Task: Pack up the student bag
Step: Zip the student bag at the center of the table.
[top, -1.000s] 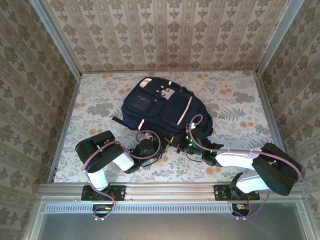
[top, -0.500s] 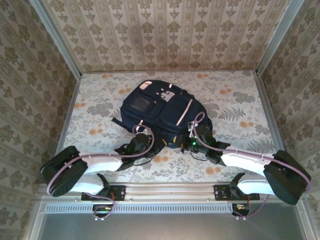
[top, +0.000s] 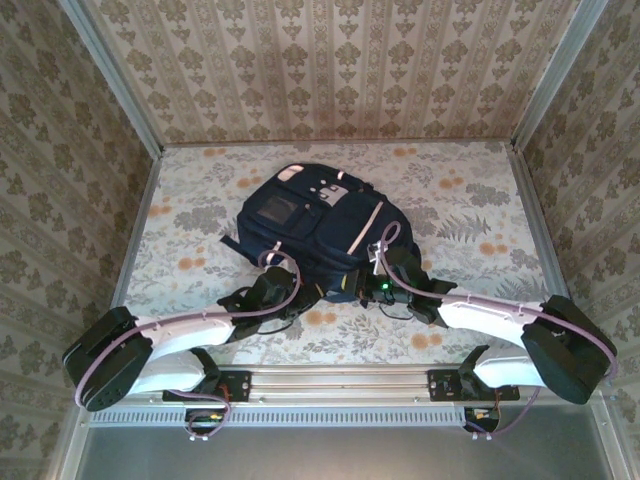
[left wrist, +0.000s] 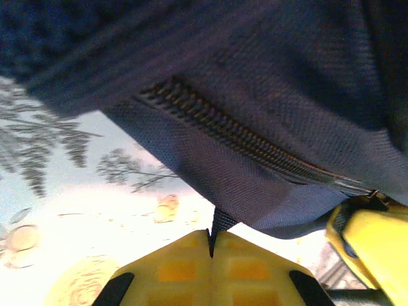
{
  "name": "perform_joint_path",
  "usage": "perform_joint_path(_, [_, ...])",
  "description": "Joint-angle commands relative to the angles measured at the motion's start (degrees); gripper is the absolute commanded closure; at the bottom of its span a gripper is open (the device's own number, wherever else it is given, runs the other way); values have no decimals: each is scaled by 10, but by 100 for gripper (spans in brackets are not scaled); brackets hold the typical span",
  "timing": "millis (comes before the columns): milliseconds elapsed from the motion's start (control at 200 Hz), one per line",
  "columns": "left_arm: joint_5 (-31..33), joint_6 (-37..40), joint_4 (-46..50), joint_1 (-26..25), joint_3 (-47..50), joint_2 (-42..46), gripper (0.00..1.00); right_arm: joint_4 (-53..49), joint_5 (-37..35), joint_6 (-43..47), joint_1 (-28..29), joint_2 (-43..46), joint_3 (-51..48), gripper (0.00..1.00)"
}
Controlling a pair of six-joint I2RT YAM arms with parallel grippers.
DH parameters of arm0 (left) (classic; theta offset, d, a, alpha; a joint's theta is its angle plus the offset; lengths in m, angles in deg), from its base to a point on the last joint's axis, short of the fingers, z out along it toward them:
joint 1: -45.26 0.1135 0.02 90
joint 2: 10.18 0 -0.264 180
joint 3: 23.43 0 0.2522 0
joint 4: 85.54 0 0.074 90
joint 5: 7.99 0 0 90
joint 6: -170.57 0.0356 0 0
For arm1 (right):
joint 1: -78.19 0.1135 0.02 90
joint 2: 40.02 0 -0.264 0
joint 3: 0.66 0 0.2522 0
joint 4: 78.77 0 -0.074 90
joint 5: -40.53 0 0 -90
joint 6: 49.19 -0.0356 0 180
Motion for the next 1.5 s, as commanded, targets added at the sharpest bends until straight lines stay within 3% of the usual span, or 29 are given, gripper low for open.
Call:
perform_joint_path(0, [29, 33, 105, 9, 6, -1, 100, 52, -15, -4, -20, -17, 23, 81])
perform_joint_path(70, [29, 35, 106, 8, 4, 0, 100, 60, -9, -7, -19, -27, 24, 81])
perform_joint_path(170, [29, 37, 108, 8, 8, 5, 100, 63, -10, -7, -15, -36, 27, 93])
perform_joint_path(285, [29, 49, 123, 9, 8, 18, 100, 66, -11, -7, -14, -44, 29, 100])
perform_joint_path(555, [38, 103, 224, 23, -7, 77, 100, 21, -21, 33, -14, -32, 30, 100])
perform_joint_path(930, [11, 160, 367, 146, -3, 155, 100, -138, -73, 146, -14, 94, -10, 100])
perform_joint_path(1145, [4, 216, 421, 216, -40, 145, 100, -263, -112, 204, -15, 137, 8, 100])
perform_joint_path(1365, [6, 265, 434, 269, -93, 85, 100, -333, -223, 218, -18, 181, 15, 100])
perform_joint_path(1495, [-15, 290, 407, 287, -154, -12, 100, -261, -129, 217, -17, 161, 6, 100])
